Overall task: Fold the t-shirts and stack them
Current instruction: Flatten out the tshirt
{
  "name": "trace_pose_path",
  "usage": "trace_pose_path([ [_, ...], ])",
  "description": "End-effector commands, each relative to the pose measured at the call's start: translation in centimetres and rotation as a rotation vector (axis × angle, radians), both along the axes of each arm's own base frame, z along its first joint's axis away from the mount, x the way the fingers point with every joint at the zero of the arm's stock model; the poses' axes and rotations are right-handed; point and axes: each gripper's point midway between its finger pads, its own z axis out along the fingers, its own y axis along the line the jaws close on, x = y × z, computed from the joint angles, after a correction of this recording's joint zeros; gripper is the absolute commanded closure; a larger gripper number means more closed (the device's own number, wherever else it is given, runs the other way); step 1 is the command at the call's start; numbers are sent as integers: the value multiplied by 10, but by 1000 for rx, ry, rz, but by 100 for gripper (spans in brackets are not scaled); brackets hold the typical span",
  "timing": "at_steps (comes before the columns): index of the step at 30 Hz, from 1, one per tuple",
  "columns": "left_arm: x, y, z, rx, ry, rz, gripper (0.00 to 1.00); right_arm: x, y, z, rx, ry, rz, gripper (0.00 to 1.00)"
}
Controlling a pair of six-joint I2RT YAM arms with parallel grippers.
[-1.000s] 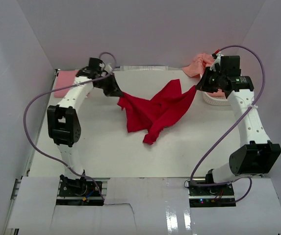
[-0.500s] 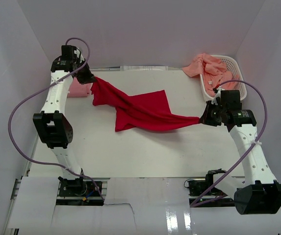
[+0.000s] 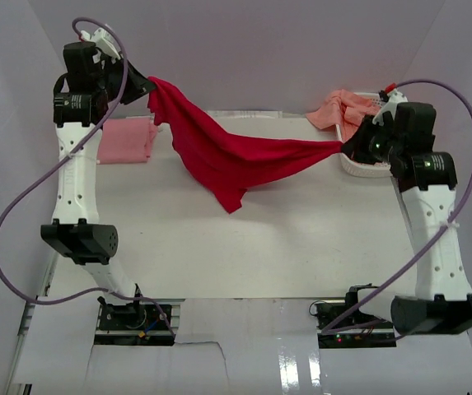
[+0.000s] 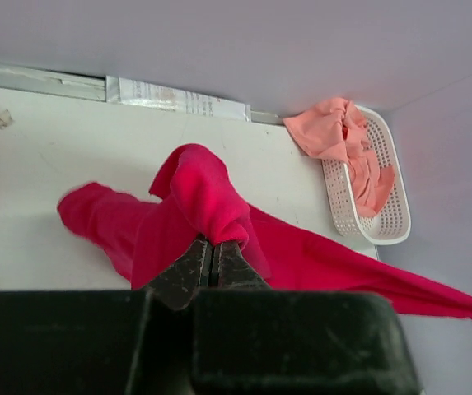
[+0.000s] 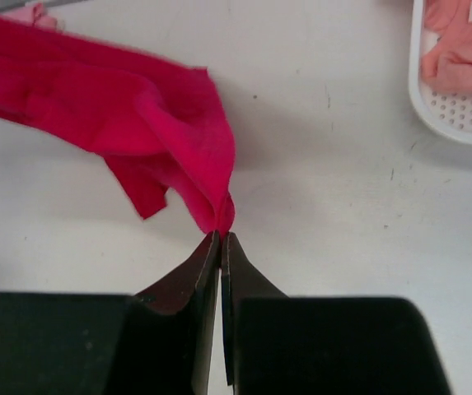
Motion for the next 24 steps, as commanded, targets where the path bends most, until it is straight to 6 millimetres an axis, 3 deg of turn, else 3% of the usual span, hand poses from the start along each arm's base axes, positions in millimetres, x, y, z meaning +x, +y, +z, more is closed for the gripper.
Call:
trace_pose_path([
  [1, -39, 13, 54, 35, -181, 66, 100, -45, 7, -32, 35, 76, 48, 92],
  [2, -43, 15, 52, 39, -176, 79, 100, -57, 12, -50, 49, 126, 85, 92],
  [3, -46, 17, 47, 40, -164, 93, 100, -83, 24, -88, 90, 232, 152, 92],
  [4, -46, 21, 32, 39, -122, 119, 100, -99, 29, -107, 108, 295, 175, 92],
  [5, -55, 21, 33, 35, -124, 127, 100, -113, 33, -125, 121, 342, 195, 92],
  [6, -56, 22, 18, 29, -83, 133, 99, -143, 42, -152, 150, 411, 233, 92],
  [8, -65, 23, 4, 23, -37, 144, 97, -176, 51, -168, 179, 429, 270, 92],
  [9, -66, 22, -17, 20, 20, 143, 97, -194, 54, -189, 206, 505, 267, 92],
  [10, -69, 19, -29, 12, 56, 128, 99, -208, 53, -196, 208, 544, 266, 92],
  [12, -76, 14, -53, -3, 120, 101, 100, -223, 49, -202, 198, 548, 257, 92],
  [13, -79, 10, -80, -11, 191, 87, 100, -231, 46, -205, 187, 575, 244, 88],
  [14, -83, 5, -93, -28, 226, 55, 100, -232, 42, -204, 173, 565, 232, 68],
  [16, -90, -1, -114, -45, 282, 22, 100, -226, 34, -200, 128, 541, 194, 40],
  [17, -96, -4, -134, -47, 329, 0, 100, -217, 32, -191, 112, 517, 177, 19],
  [18, -99, -5, -141, -42, 346, -8, 100, -208, 28, -187, 86, 494, 155, 11],
  [22, -121, -3, -167, 7, 426, -30, 100, -160, 34, -165, 74, 402, 161, 13],
  [24, -131, 1, -178, 39, 454, -30, 100, -134, 53, -155, 134, 325, 238, 18],
])
